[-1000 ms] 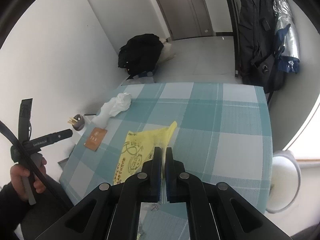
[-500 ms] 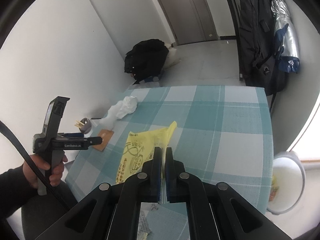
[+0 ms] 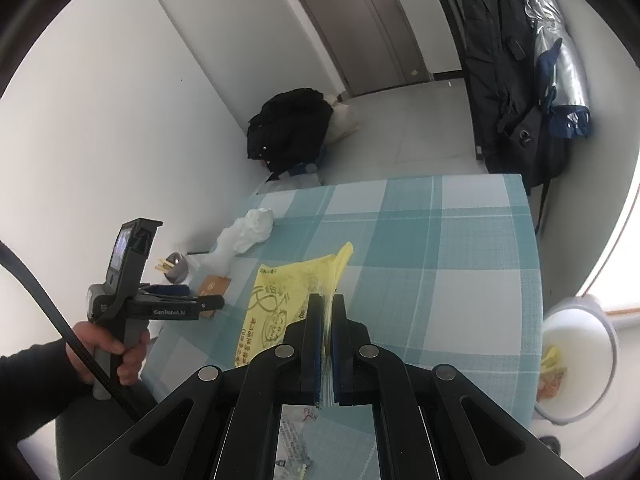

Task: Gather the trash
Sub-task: 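Lift the yellow bag with the right gripper while the left approaches the brown pouch, then close the left gripper on the brown paper pouch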

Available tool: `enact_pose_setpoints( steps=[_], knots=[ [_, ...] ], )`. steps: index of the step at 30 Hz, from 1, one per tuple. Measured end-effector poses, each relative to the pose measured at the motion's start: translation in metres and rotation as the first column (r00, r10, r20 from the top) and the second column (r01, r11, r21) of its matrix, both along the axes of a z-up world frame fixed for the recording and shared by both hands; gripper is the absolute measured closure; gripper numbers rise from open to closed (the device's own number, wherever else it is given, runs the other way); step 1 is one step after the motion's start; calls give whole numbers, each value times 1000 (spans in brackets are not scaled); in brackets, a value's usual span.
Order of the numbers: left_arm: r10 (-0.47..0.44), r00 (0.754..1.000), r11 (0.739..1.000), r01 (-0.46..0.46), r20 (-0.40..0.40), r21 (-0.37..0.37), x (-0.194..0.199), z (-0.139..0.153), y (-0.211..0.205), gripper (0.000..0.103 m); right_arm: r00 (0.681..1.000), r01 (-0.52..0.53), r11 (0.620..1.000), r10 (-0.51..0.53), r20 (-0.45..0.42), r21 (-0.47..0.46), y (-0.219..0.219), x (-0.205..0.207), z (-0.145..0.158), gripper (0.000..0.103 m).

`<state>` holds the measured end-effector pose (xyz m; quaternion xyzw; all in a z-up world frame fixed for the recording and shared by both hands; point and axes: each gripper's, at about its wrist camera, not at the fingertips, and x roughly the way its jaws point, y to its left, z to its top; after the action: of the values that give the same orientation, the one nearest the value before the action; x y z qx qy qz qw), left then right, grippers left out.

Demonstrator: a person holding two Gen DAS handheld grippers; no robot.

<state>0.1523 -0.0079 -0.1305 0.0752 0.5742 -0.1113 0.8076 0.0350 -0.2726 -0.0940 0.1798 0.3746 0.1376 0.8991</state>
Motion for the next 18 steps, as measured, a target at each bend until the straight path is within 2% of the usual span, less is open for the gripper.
enact_pose_setpoints(
  steps=[1,3,7,9,11,14,18],
  knots=[
    [-6,1000,1000,6,3,-1,0,2,-1,24,1000,0,1000,0,-1,1,0,0,0,100],
    [-15,1000,1000,15,7,-5,0,6,-3,45,1000,1,1000,-1,-4,3,0,1,0,100],
    [-15,1000,1000,15,5,-9,0,5,-4,51,1000,-5,1000,5,4,-2,2,0,1,100],
    [-21,1000,1000,21,9,-11,-2,6,-4,63,1000,-6,1000,6,8,0,2,0,2,100],
    [-21,1000,1000,21,6,-12,-4,5,-3,64,1000,-5,1000,5,9,0,2,-1,2,100],
    [-1,1000,1000,1,7,-15,-6,6,0,74,1000,-2,1000,2,8,3,1,-1,2,100],
    [23,1000,999,-23,6,-48,-10,8,4,82,1000,4,1000,-4,0,9,-2,-1,2,100]
  ],
)
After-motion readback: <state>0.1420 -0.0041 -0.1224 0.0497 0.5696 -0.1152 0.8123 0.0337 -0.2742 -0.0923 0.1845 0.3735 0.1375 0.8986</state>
